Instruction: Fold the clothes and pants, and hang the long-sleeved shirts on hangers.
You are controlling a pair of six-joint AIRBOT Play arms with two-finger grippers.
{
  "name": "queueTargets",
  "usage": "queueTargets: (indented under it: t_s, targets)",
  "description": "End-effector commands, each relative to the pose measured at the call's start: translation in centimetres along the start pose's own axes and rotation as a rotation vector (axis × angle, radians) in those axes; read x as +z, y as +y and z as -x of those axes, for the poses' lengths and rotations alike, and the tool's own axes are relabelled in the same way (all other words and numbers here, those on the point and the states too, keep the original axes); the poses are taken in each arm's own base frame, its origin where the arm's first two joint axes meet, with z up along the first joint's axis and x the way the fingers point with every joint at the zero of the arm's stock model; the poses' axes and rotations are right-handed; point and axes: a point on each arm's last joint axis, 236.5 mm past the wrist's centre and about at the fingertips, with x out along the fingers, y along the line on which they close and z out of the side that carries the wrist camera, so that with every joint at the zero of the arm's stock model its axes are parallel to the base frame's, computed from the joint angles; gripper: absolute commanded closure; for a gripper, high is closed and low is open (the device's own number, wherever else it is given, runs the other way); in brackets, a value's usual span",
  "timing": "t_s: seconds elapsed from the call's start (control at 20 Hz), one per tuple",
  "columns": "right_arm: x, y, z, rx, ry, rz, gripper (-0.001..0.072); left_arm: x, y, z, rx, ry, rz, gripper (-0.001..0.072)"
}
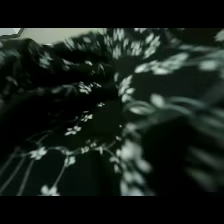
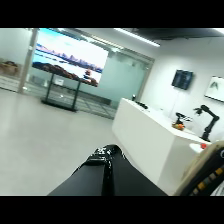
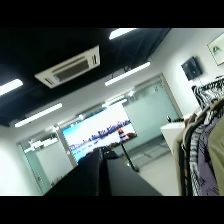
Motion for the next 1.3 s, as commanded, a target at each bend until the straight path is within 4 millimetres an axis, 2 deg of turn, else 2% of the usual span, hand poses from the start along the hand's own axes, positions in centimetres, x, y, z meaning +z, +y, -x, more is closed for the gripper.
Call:
queueTargets:
  t_s: [0.0, 0.1, 0.2, 0.3, 0.4, 0.45, 0.55, 0.65, 0.7, 0.8, 0.9, 0.95, 1.05, 1.1, 1.15, 1.2, 1.25]
  targets:
    - [0.7, -0.2, -1.6, 0.015, -0.062, -0.045, 0.0684, 0.0, 1.5, -0.2, 0.055, -0.017, -0.019, 0.0683]
    - [-2.4, -1.9, -4.8, -0.009, -0.003, -0.108, 0.0684, -3.7, 3.6, -3.1, 0.092, 0.069, 0.037, 0.0684]
    - [-8.1, -4.3, -9.0, -0.036, 0.109, -0.191, 0.0683, -9.9, 6.0, -7.0, 0.125, 0.214, 0.103, 0.0683]
    - [-15.5, -7.0, -13.2, -0.062, 0.249, -0.296, 0.0683, -18.2, 8.6, -11.2, 0.151, 0.397, 0.186, 0.0683]
    - [-25.0, -9.1, -16.6, -0.068, 0.424, -0.385, 0.0683, -27.1, 11.4, -14.7, 0.182, 0.566, 0.242, 0.0683]
    - [-29.8, -9.8, -17.5, -0.075, 0.506, -0.392, 0.0683, -31.5, 13.0, -16.2, 0.193, 0.646, 0.224, 0.0683]
    - [-40.8, -10.8, -17.6, -0.091, 0.707, -0.34, 0.0683, -40.0, 15.7, -18.2, 0.221, 0.797, 0.213, 0.0683]
    - [-51.1, -12.6, -15.4, -0.144, 0.919, -0.271, 0.0683, -47.4, 17.9, -18.9, 0.256, 0.916, 0.231, 0.0683]
    - [-55.5, -13.8, -13.6, -0.18, 1.024, -0.226, 0.0682, -50.3, 18.8, -19.0, 0.274, 0.96, 0.242, 0.0683]
    - [-61.7, -16.1, -9.8, -0.245, 1.201, -0.143, 0.0682, -55.2, 20.2, -18.5, 0.304, 1.041, 0.265, 0.0683]
    - [-65.4, -18.0, -6.4, -0.299, 1.342, -0.08, 0.0682, -58.5, 20.9, -17.8, 0.322, 1.102, 0.298, 0.0682]
    - [-66.4, -18.7, -5.2, -0.321, 1.387, -0.061, 0.0682, -59.4, 21.1, -17.6, 0.327, 1.12, 0.312, 0.0683]
    - [-67.0, -19.4, -3.9, -0.343, 1.437, -0.047, 0.0681, -60.1, 21.0, -17.4, 0.328, 1.132, 0.338, 0.0682]
    - [-66.6, -19.8, -3.9, -0.354, 1.438, -0.032, 0.0674, -59.8, 20.9, -17.6, 0.326, 1.124, 0.352, 0.0666]
    - [-65.9, -19.9, -3.9, -0.355, 1.439, -0.023, 0.0648, -59.0, 20.9, -17.7, 0.328, 1.111, 0.378, 0.0532]
    - [-64.8, -19.9, -3.9, -0.338, 1.447, 0.004, 0.0589, -58.0, 20.9, -17.8, 0.327, 1.099, 0.41, 0.0381]
    - [-63.3, -20.2, -3.8, -0.314, 1.459, 0.05, 0.0467, -56.5, 21.0, -17.6, 0.326, 1.091, 0.447, 0.0179]
